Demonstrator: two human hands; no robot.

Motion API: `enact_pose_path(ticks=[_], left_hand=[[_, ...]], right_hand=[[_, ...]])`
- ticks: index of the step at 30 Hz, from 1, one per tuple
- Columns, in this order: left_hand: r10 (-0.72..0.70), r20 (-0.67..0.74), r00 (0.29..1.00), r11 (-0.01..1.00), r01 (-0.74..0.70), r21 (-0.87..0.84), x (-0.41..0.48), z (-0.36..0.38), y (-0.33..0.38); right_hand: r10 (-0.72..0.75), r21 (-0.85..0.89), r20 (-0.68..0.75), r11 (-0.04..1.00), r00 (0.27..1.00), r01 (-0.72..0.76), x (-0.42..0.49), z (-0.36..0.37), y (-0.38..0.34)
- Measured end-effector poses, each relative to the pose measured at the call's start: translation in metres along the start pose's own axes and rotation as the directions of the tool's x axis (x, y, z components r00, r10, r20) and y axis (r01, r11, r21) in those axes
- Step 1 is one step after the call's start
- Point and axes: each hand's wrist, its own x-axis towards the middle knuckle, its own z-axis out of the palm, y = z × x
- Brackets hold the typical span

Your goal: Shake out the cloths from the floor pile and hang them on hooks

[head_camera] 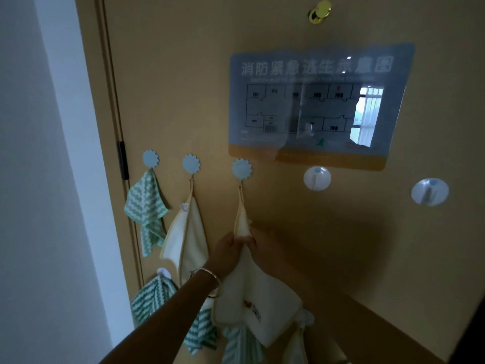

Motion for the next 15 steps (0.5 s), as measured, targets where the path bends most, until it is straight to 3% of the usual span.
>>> enact_pose_path(ticks=[4,9,12,15], left_hand=[[-0.090,0.086,0.992,0.995,0.086,0.050,-0.020,0.013,-0.021],[-0.166,0.067,0.984,0.976,0.155,0.151,-0.050,0.025,-0.039],[-0.235,0.045,0.971,0.951,0.220,0.219,-0.073,0.035,-0.049],[-0.323,0.021,0.946,0.935,0.315,0.164,-0.098,0.045,-0.057]], right_hand=[[0.025,0.005,0.089,1.000,0.996,-0.026,-0.022,0.013,0.008],[0.022,0.061,0.033,0.998,0.999,-0.024,-0.042,0.028,0.020],[0.061,0.051,0.187,0.996,0.980,-0.072,-0.059,0.045,0.036],[0.049,0.050,0.200,0.997,0.979,-0.060,-0.078,0.064,0.051]])
